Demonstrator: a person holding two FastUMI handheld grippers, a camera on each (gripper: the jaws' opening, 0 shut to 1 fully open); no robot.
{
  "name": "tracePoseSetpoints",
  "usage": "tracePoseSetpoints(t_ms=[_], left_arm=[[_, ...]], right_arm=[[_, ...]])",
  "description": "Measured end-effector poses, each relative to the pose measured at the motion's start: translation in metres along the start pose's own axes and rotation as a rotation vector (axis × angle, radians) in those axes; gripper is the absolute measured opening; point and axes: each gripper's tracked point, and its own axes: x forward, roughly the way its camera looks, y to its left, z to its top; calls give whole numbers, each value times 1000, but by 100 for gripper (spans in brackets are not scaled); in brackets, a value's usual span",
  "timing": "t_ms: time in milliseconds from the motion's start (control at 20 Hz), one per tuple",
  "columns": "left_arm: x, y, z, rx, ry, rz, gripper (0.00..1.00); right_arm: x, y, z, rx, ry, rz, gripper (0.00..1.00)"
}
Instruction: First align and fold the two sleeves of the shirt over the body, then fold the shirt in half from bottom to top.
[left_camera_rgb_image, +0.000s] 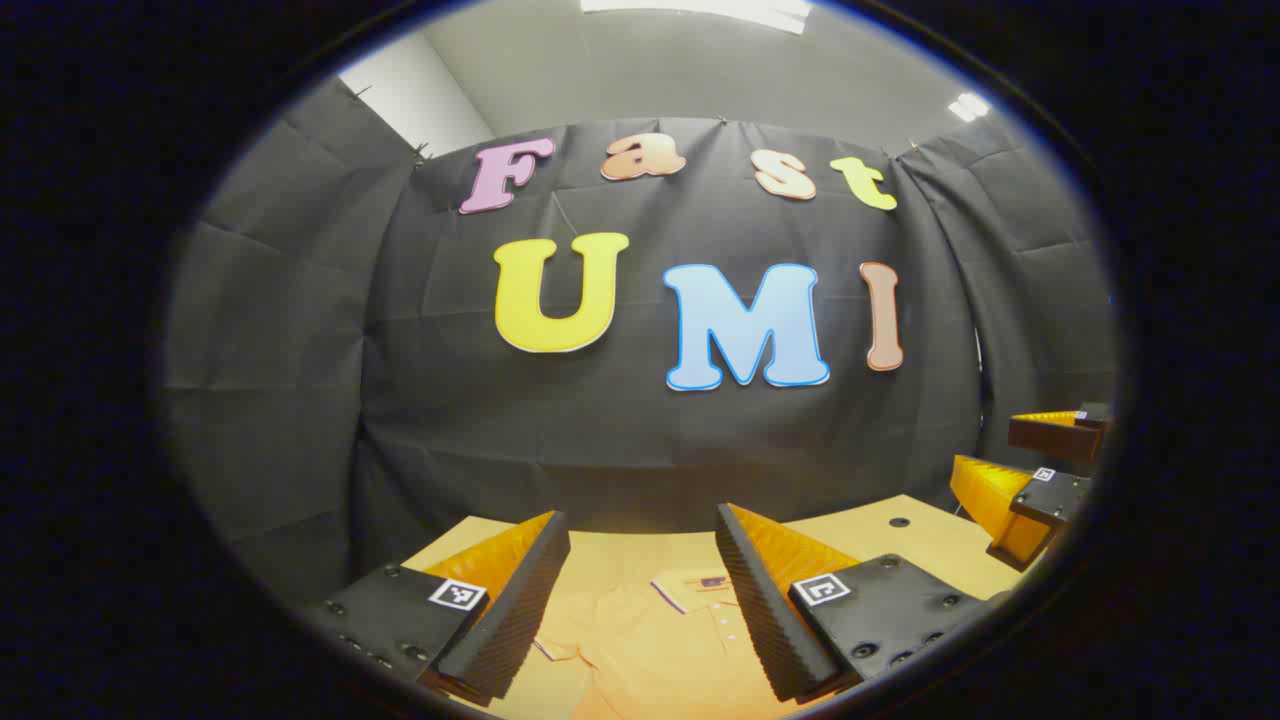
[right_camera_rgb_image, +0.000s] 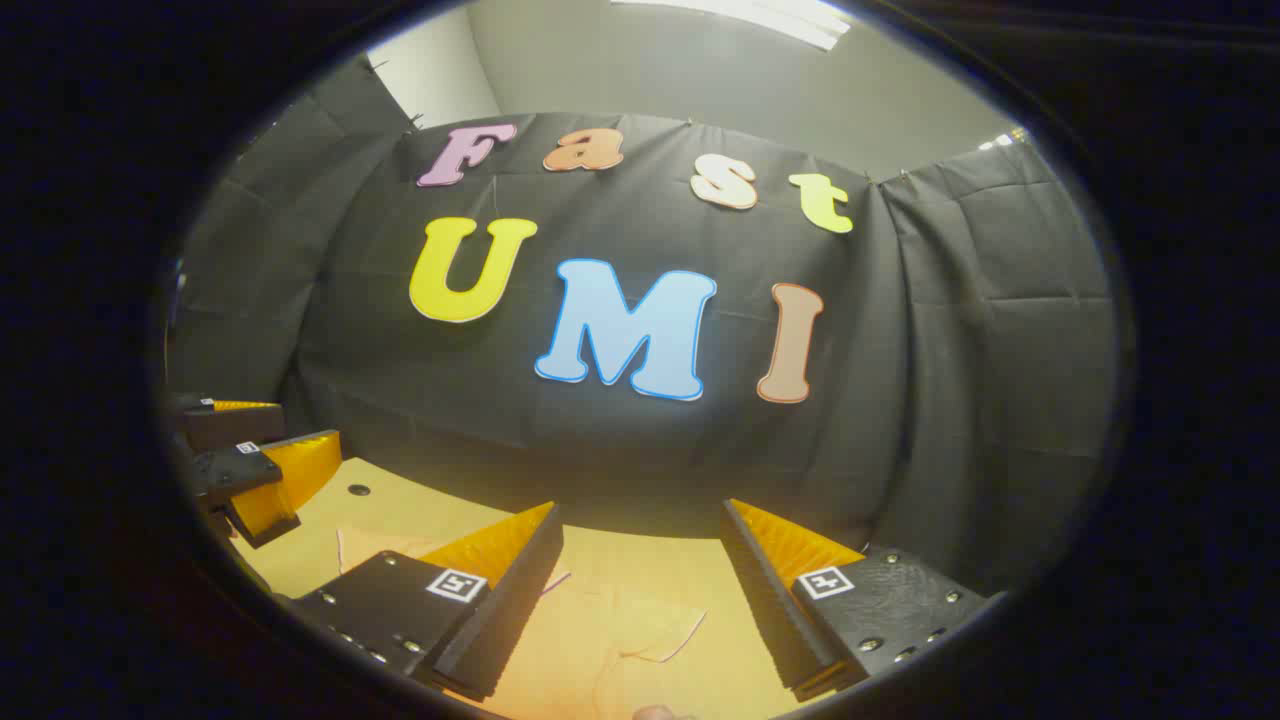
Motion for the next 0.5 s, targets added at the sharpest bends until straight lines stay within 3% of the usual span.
tracePoseSetpoints(t_ms=[500], left_arm=[[2, -14, 6, 9, -20, -4, 95]], right_arm=[[0, -5, -3, 16, 12, 5, 97]])
